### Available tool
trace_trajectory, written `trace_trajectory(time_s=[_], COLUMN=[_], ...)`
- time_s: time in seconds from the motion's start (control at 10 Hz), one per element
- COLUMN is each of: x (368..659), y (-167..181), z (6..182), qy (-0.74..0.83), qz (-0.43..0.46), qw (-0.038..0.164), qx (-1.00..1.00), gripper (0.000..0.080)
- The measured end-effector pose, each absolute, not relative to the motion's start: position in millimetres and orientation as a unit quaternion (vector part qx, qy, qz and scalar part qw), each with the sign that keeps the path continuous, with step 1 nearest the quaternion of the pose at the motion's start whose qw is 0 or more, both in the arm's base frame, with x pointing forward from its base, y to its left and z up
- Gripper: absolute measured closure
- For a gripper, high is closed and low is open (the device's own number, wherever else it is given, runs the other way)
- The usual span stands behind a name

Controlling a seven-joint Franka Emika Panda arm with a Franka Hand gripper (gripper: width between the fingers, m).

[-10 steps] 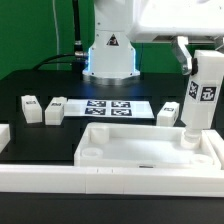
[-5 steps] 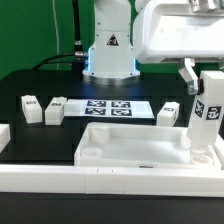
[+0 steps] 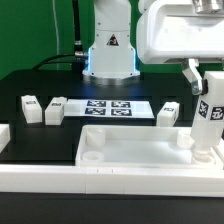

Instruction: Assemble desk

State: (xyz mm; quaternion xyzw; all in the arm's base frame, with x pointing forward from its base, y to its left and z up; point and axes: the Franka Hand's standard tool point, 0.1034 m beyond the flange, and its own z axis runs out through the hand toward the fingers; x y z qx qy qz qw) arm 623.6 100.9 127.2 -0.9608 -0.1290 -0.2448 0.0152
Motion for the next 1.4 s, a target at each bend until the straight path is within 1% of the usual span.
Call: trace_trajectory(time_s=[0.2, 0.7, 1.0, 1.4], x=[628, 627, 624, 625], y=[102, 103, 103, 104], z=[126.9, 121.1, 110.5, 109.3], qy=[-0.129, -0.129, -0.13, -0.13], qz=[-0.247, -0.244, -0.243, -0.253], qw=[0.016, 0.016, 0.016, 0.015], qx=[-0.96, -0.961, -0.961, -0.959], gripper=[0.0509, 0.0509, 0.0509, 0.0509])
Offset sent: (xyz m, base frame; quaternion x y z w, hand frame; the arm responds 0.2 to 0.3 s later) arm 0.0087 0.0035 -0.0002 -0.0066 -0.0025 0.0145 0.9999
